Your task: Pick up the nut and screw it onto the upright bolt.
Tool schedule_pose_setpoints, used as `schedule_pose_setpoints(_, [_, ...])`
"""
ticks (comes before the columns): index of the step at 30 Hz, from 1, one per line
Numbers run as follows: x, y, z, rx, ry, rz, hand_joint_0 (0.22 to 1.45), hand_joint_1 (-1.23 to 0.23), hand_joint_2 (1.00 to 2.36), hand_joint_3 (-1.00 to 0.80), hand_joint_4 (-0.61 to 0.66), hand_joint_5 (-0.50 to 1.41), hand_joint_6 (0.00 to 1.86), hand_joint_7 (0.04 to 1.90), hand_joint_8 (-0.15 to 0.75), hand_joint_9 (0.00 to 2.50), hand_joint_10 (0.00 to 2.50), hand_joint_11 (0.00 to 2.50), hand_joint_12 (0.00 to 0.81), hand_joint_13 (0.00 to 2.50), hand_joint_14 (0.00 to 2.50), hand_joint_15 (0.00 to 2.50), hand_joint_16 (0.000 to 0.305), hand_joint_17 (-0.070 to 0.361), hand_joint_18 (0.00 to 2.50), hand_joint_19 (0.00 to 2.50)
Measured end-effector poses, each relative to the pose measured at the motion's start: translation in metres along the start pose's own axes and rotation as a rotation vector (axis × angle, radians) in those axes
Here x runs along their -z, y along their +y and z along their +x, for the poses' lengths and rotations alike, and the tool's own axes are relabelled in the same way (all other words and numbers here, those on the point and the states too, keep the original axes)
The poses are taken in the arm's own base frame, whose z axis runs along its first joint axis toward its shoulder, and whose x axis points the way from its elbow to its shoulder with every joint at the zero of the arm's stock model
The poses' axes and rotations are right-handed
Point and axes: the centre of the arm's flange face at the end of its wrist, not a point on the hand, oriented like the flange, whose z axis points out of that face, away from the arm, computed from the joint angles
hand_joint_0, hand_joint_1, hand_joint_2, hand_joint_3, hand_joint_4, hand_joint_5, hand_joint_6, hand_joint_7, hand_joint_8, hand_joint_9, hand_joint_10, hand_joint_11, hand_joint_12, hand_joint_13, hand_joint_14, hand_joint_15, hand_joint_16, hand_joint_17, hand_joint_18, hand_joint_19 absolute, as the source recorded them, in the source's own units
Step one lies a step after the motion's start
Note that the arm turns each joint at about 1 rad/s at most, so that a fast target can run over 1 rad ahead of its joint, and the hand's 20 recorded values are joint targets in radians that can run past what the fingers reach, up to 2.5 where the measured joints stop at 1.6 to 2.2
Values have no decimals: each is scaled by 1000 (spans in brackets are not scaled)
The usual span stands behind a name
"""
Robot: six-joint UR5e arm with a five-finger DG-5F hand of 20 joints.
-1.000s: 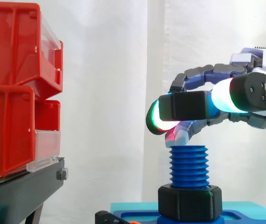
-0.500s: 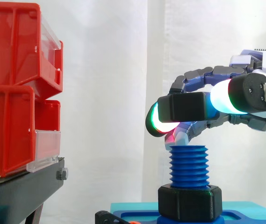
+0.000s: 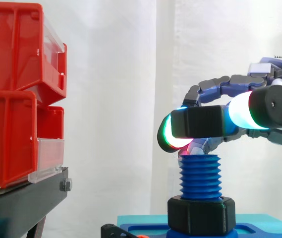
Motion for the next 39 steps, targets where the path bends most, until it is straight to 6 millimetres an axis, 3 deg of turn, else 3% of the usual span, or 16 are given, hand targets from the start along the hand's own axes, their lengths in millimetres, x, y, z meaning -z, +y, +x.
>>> schedule_pose_setpoints(39, [1, -1, 26, -18, -41, 15, 667, -741, 1012, -359, 109, -162, 754, 1047, 299, 940, 13, 349, 338, 833, 9, 227, 40, 91, 635, 333])
